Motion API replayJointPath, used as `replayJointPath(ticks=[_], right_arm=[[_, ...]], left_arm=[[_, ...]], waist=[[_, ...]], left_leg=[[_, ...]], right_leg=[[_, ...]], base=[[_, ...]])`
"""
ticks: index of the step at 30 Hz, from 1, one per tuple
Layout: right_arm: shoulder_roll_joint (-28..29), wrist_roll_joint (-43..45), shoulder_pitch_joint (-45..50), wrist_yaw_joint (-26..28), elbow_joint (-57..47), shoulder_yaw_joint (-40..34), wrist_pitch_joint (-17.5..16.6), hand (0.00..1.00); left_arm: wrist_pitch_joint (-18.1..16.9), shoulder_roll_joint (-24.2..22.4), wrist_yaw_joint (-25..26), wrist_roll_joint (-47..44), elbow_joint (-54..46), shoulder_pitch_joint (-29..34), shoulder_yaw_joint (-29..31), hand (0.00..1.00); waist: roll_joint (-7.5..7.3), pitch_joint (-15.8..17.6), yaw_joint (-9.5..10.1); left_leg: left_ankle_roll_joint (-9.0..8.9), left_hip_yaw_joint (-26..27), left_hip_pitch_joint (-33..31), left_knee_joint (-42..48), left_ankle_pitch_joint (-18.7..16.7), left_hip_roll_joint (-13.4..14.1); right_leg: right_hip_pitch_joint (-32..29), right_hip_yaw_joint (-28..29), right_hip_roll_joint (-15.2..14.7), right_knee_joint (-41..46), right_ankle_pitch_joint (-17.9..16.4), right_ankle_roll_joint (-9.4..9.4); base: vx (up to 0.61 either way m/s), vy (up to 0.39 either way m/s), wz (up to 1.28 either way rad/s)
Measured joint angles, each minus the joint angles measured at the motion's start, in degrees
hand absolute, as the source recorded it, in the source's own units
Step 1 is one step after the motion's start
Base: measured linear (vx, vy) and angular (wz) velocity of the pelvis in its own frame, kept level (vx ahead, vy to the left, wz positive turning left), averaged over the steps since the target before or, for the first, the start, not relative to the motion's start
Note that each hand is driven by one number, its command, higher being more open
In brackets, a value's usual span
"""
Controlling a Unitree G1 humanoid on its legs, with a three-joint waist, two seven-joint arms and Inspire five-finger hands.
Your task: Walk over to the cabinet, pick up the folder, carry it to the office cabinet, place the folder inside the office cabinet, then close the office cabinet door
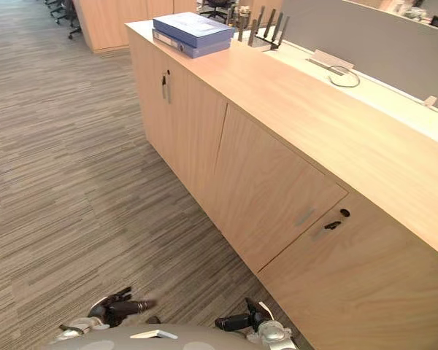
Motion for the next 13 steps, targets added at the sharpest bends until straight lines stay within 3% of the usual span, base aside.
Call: replayJointPath(ticks=[3, 6, 7, 13], right_arm=[[0.46, 0.06, 0.41, -0.15, 0.36, -3.29, 0.23, 1.0], [1.11, 0.22, 1.12, -0.77, 0.42, -6.19, 0.5, 1.0], [1.59, 0.28, 1.55, -0.96, 0.71, -9.4, 0.72, 1.0], [1.58, 0.28, 1.22, -0.98, 1.49, -9.89, 0.73, 1.0]], left_arm=[[-1.16, -2.45, 4.0, 0.93, 3.24, 1.67, 8.58, 1.0], [-0.88, -3.65, 6.3, 1.09, 3.93, 3.5, 11.77, 1.0], [-0.76, -4.53, 7.52, 1.91, 4.46, 5.34, 13.91, 1.0], [-0.76, -4.51, 7.56, 2.73, 4.46, 5.28, 13.81, 1.0]], waist=[[0.44, 0.13, 0.63], [0.23, 0.18, 0.75], [0.3, 0.24, 0.93], [0.47, 0.33, 0.84]], left_leg=[[-0.2, -0.46, 1.16, -0.01, -0.53, -0.33], [-0.22, -1.55, 1.18, -0.01, -0.59, -0.54], [-0.32, -2.94, 1.37, -0.01, -0.94, -0.86], [-0.5, -3.45, 1.93, -0.01, -1.46, -0.82]], right_leg=[[1.4, -0.45, -0.2, 0.02, -0.77, -0.28], [2.08, -1.63, -0.24, 0.07, -1.33, -0.15], [3.1, -2.89, -0.31, 0.32, -2.03, -1.0], [3.62, -3.53, -0.32, 1.05, -2.49, -1.71]], base=[[0.04, 0.003, 0.06], [0.07, -0.022, 0.26], [0.11, -0.02, 0.28], [0.05, -0.012, 0.08]])
